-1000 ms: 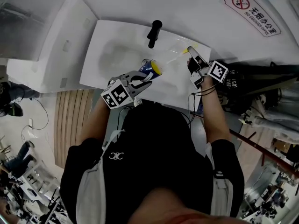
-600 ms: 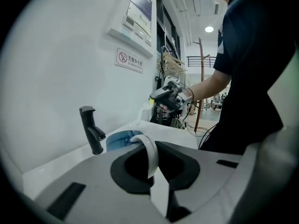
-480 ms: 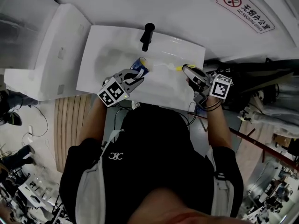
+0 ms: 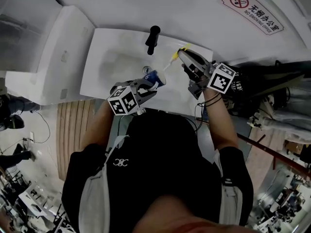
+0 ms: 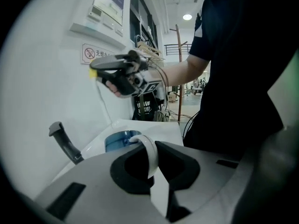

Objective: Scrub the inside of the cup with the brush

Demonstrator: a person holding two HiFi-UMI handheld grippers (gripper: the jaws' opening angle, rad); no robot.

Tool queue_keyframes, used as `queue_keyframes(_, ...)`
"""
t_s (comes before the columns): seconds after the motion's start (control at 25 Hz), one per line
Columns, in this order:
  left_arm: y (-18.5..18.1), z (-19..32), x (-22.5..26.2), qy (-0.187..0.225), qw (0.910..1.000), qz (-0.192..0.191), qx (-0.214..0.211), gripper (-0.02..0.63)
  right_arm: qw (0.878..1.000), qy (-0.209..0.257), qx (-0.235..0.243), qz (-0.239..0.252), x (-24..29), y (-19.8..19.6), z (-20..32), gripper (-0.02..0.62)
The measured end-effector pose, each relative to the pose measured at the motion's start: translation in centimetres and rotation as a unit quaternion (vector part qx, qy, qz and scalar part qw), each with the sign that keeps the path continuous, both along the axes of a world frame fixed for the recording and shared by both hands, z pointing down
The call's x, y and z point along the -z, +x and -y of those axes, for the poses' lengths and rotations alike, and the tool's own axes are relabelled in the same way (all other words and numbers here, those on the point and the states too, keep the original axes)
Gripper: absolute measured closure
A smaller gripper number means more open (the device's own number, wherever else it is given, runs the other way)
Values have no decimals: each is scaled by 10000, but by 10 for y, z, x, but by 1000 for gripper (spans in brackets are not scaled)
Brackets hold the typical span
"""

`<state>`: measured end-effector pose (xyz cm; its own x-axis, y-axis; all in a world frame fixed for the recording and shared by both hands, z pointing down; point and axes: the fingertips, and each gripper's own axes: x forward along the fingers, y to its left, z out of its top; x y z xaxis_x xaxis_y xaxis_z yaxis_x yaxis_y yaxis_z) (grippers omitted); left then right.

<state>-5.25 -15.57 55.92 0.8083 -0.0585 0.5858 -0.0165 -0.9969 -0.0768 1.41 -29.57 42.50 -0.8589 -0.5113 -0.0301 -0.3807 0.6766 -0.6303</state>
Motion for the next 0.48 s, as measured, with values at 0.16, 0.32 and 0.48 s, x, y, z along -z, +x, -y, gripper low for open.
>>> queue_keyframes(0.16,8,-12,14,-95,9995,-260,-135,569,9984,-288,-476,97,-17,6,30,546)
queue_keyframes(0.32,2,-12,14,-223,9989,-414,43,569,9961,-509,-724,-71,-45,19,43,545)
queue_keyframes(0.48,-3,-8,13,-344,9977,-557,188,569,9884,-1095,-1050,-16,-81,44,43,545)
